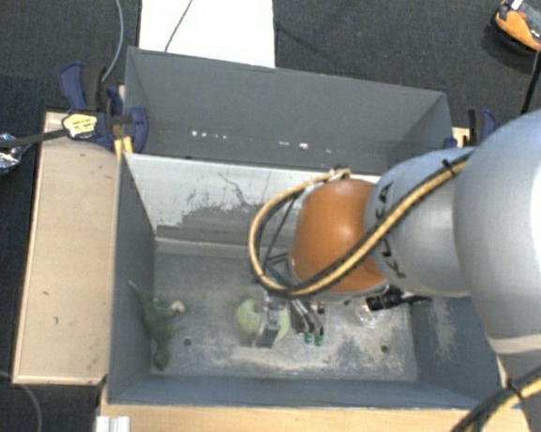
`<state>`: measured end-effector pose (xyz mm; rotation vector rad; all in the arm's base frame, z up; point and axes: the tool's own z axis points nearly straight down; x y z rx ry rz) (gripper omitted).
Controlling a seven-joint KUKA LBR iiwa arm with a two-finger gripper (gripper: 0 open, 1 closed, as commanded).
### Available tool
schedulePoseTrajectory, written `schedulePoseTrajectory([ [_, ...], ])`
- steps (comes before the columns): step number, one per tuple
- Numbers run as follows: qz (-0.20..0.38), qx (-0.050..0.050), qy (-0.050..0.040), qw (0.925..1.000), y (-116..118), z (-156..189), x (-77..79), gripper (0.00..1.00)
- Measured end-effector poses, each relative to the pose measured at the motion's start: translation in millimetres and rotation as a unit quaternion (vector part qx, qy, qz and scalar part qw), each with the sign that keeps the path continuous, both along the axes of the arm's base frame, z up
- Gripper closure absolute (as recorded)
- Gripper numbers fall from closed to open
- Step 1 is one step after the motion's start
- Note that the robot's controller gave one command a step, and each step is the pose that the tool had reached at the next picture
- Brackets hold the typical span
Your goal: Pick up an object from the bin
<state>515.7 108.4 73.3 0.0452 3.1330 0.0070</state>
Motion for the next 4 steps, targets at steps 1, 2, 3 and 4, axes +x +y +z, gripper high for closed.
schedulePoseTrajectory([
  [1,0.000,0.000,0.0006,1.0000,-0.1,2.9,-0.9,1.00],
  [2,0.000,0.000,0.0007,1.0000,-0.3,16.8,-1.5,1.00],
  [3,0.000,0.000,0.0006,1.0000,-0.3,28.5,-1.1,1.00],
  [4,0.000,-0.001,0.0032,1.0000,-0.6,47.4,-2.4,1.00],
])
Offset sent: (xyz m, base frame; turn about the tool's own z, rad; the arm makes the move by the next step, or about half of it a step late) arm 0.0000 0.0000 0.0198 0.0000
